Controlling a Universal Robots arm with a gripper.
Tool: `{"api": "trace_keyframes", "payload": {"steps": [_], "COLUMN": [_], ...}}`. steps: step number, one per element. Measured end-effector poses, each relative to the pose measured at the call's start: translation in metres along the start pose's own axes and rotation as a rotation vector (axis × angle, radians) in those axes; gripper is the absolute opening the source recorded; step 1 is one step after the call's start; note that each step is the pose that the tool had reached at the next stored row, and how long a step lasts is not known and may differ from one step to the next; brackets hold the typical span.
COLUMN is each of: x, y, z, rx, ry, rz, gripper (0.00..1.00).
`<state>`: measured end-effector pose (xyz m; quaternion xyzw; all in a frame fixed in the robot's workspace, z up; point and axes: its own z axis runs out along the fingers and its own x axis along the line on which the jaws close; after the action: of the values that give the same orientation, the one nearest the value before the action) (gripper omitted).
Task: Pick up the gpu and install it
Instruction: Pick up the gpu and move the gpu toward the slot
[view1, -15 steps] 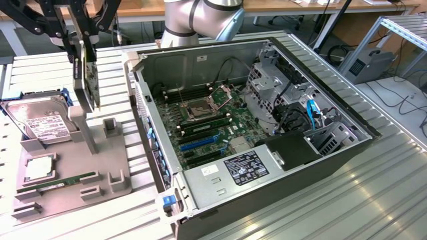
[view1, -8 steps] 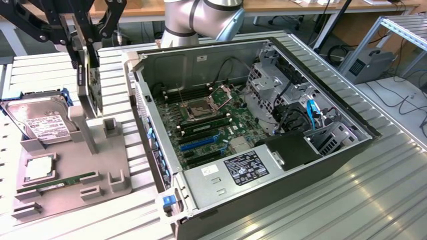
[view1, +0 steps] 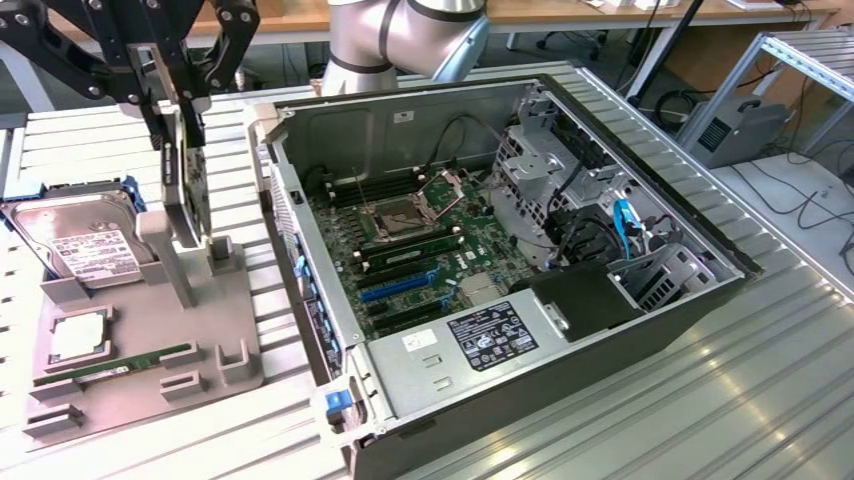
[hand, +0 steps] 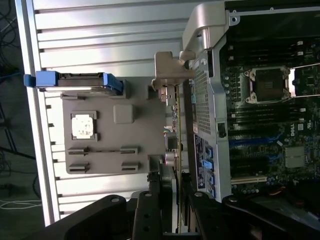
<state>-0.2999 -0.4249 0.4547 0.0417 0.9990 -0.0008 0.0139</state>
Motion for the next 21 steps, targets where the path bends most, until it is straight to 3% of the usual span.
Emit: {"api": "trace_keyframes", "payload": {"steps": [21], "x": [-0.014], "y": [-0.0050], "z": [0.0127], "rx": [0.0007], "ry": [0.0000], "rz": [0.000], "gripper": [0.27]}}
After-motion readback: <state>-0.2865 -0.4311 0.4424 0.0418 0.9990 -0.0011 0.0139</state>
